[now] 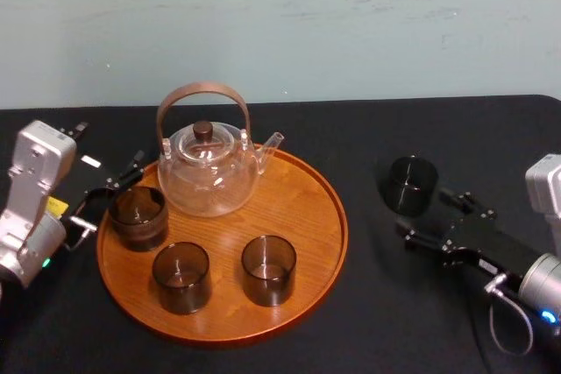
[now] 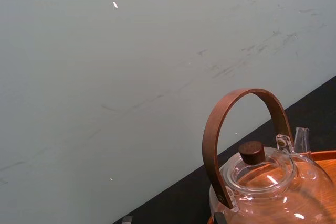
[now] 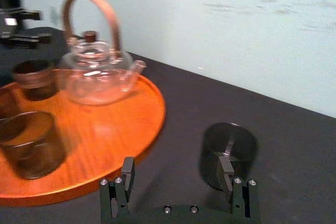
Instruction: Pick up the glass from the table and place it on the tray.
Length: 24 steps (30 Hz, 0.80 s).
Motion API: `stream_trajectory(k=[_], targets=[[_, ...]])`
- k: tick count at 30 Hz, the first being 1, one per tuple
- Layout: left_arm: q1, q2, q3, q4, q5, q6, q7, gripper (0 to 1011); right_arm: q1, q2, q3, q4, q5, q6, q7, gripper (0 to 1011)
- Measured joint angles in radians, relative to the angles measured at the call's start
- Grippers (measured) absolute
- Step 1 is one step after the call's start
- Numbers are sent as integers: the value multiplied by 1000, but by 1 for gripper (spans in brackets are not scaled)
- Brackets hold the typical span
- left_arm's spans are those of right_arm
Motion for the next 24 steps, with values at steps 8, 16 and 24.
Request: stream_trajectory(k=[8,16,24], targets=[[0,0,0,0,0,0,0,1001,16,-37,31,29,-27,49,-58,1003],[0,0,0,0,0,0,0,1001,52,-75,36,59,-64,91,-93,1003],[0,0,0,0,0,0,0,1001,102,-114,34,101,-89,126,-102,1003]])
